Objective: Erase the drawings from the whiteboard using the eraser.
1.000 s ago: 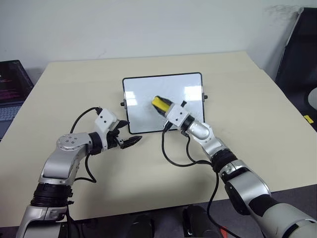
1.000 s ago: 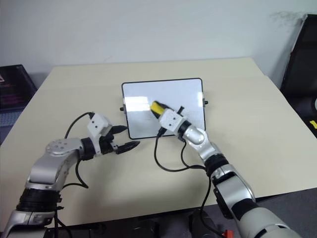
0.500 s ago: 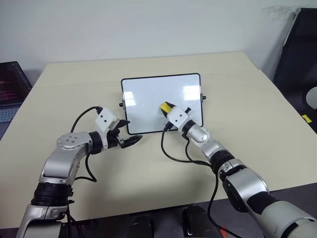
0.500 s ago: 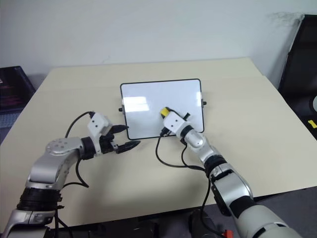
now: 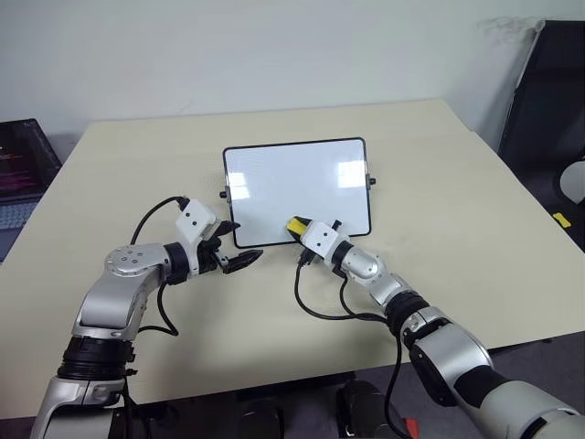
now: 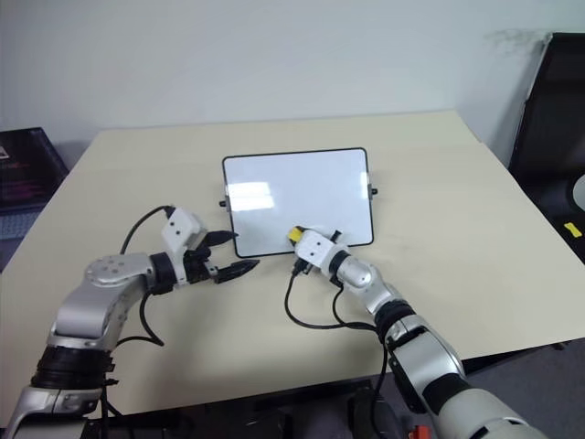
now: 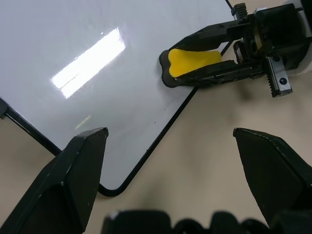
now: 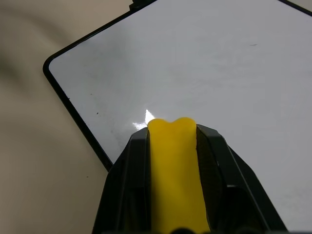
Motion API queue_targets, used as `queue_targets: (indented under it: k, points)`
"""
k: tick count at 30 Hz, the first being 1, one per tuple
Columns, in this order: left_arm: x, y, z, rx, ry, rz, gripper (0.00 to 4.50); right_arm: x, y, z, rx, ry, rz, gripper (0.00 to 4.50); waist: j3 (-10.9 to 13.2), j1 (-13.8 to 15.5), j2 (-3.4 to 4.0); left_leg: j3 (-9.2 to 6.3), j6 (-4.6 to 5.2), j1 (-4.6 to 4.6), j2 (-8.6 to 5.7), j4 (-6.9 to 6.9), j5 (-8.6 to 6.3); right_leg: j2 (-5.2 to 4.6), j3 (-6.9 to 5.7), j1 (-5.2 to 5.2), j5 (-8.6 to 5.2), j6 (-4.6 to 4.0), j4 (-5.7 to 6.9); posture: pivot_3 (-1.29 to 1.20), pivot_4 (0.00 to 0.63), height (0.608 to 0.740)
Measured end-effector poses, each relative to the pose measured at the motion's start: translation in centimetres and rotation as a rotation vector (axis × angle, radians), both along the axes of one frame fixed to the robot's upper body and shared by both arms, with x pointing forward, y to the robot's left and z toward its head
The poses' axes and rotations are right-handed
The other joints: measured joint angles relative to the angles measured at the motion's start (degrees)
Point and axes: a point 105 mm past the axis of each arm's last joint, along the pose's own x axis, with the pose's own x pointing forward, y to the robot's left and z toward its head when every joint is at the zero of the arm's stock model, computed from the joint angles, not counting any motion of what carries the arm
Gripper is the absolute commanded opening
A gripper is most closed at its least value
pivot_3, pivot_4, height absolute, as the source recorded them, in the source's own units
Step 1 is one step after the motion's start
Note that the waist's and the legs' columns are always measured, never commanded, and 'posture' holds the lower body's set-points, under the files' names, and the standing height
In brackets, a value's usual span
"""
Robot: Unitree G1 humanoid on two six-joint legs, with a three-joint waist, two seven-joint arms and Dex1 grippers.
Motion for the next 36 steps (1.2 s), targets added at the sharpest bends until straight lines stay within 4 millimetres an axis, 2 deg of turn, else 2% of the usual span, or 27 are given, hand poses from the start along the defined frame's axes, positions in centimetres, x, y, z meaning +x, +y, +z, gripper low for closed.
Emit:
queue_targets:
  k: [7, 11, 14, 17, 20, 26, 32, 36]
  points:
    - [0.0, 0.0, 0.0, -0.002, 0.003, -0.003, 4.50, 0.3, -0.3, 0.4, 0.017, 0.066, 0.017, 0.96, -0.01, 0.06, -0.02, -0.03, 0.01, 0.13, 0.00, 0.00, 0.01, 0.02, 0.00, 0.11, -0.01, -0.01, 0.00, 0.00, 0.150, 0.740]
    - [0.1, 0.0, 0.0, -0.002, 0.003, -0.002, 4.50, 0.1, -0.3, 1.1, 0.042, 0.065, 0.040, 0.96, 0.03, 0.13, 0.03, -0.16, 0.01, -0.20, 0.03, -0.04, 0.01, 0.01, -0.05, -0.12, -0.01, -0.02, -0.11, 0.00, 0.150, 0.740]
    - [0.1, 0.1, 0.0, -0.002, 0.005, -0.001, 4.50, 0.2, -0.7, 2.2, 0.032, 0.020, 0.041, 0.96, 0.09, 0.17, 0.05, -0.16, 0.00, -0.59, 0.00, -0.06, 0.01, -0.03, -0.08, -0.52, 0.00, -0.02, -0.13, 0.00, 0.150, 0.740]
    - [0.1, 0.1, -0.1, -0.003, 0.006, 0.001, 4.50, 0.8, -2.0, 3.7, -0.008, -0.073, 0.009, 0.96, 0.09, 0.27, 0.04, -0.20, -0.02, -1.35, -0.01, -0.02, 0.01, -0.10, -0.13, -1.30, 0.19, -0.28, -0.08, 0.00, 0.150, 0.740]
    - [0.1, 0.1, -0.1, -0.003, 0.006, 0.003, 4.50, 0.9, -2.7, 4.2, -0.073, -0.125, 0.005, 0.96, 0.09, 0.39, 0.05, -0.25, -0.04, -1.37, -0.01, -0.08, -0.01, -0.19, -0.15, -1.32, 0.19, -0.29, -0.12, 0.00, 0.150, 0.740]
    - [0.1, 0.2, -0.1, -0.004, 0.009, 0.005, 4.50, 0.3, -3.1, 3.5, -0.137, -0.110, 0.019, 0.96, 0.09, 0.45, 0.04, -0.32, -0.05, -1.35, 0.01, -0.11, -0.02, -0.15, -0.25, -1.04, 0.20, -0.25, -0.59, 0.00, 0.150, 0.740]
    - [0.2, 0.2, -0.1, -0.006, 0.010, 0.008, 4.50, -1.4, -2.0, 1.5, -0.232, -0.052, 0.099, 0.96, 0.08, 0.42, 0.03, -0.31, -0.05, -1.29, 0.01, -0.11, -0.02, -0.12, -0.26, -1.00, 0.07, -0.01, -0.60, 0.00, 0.150, 0.740]
    - [0.3, 0.2, 0.0, -0.006, 0.007, 0.007, 4.50, -1.7, -2.0, 1.4, -0.259, -0.043, 0.109, 0.96, 0.08, 0.48, 0.03, -0.33, -0.05, -1.29, 0.02, -0.10, -0.02, -0.12, -0.27, -1.00, 0.07, -0.02, -0.59, 0.00, 0.150, 0.740]
